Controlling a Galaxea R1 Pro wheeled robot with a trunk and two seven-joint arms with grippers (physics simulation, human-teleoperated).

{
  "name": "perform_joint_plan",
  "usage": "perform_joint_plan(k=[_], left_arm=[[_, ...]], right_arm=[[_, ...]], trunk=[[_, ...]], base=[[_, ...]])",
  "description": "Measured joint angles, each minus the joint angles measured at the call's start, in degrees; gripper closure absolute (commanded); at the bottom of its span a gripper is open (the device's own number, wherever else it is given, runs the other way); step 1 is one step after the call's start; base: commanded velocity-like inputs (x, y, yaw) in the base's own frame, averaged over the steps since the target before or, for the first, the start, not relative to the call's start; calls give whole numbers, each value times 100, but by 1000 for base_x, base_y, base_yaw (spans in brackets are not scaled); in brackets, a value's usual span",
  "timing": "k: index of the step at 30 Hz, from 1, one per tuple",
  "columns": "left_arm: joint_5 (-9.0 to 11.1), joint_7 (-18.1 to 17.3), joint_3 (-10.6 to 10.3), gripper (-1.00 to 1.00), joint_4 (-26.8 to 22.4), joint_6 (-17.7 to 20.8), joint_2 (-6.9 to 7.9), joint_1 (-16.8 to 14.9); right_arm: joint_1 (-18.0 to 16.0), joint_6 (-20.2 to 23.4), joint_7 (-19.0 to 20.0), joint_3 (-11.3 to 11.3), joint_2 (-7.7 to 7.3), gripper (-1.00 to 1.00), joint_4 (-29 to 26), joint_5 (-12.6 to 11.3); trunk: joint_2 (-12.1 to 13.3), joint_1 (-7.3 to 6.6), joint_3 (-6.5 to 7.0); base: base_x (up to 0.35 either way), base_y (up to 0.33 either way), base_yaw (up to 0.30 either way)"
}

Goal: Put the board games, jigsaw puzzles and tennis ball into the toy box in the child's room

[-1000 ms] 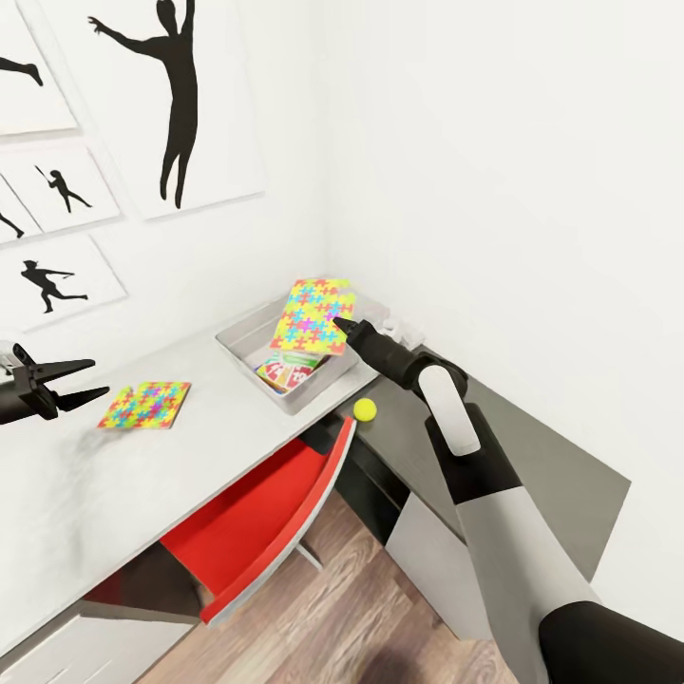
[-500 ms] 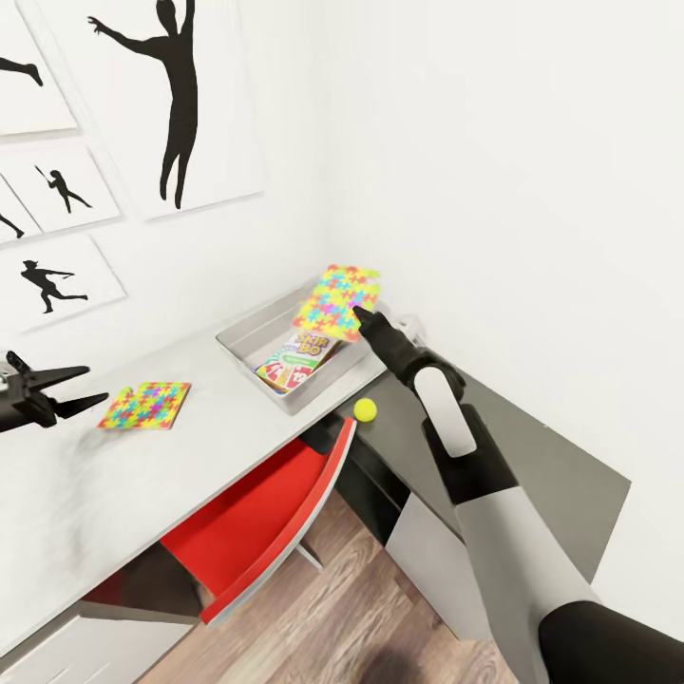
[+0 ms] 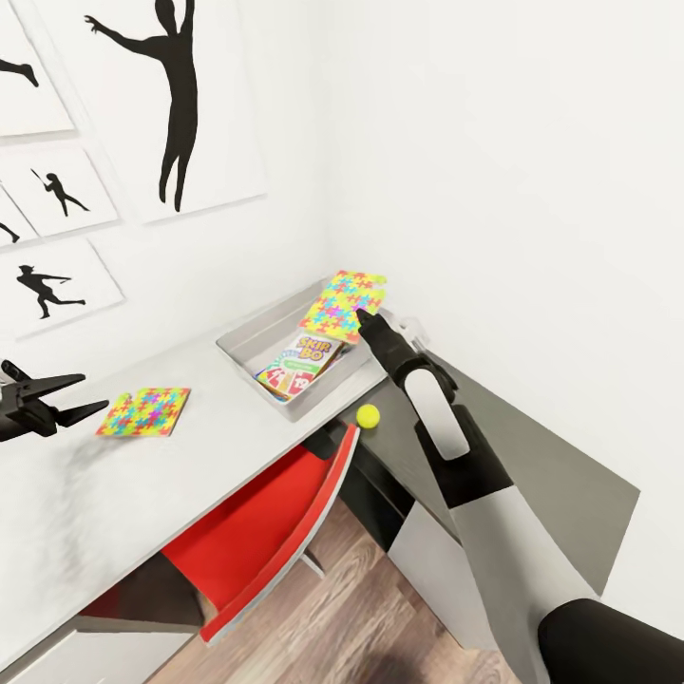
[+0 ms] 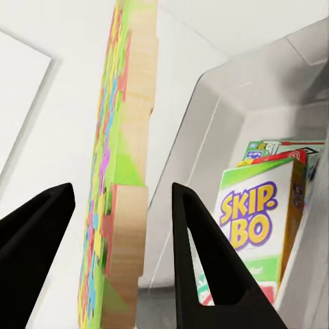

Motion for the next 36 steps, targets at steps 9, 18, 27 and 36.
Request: perform_joint_plan(k=[9,18,27,36], left_arm=[[4,-5,0,-100,1,1,0,-1],[7,-12,0,-100,25,1,0,1],[21,-19,0,-100,53,9,0,0],[23,-20,0,-100,54,9,0,0]], right_arm=[[-8,-16,-143,209,0,100,-5,-735],[-51,-199,-351,310,0,100,-4,-1111],[-53,-582,-425,546,0,100,2,-1208],[-53,-598,-474,559,0,100,165,-1212]], trunk=[[0,0,0],[0,1,0],[0,1,0],[0,0,0]], base=[[53,57,0],[31,23,0],[61,29,0],[80,53,0]])
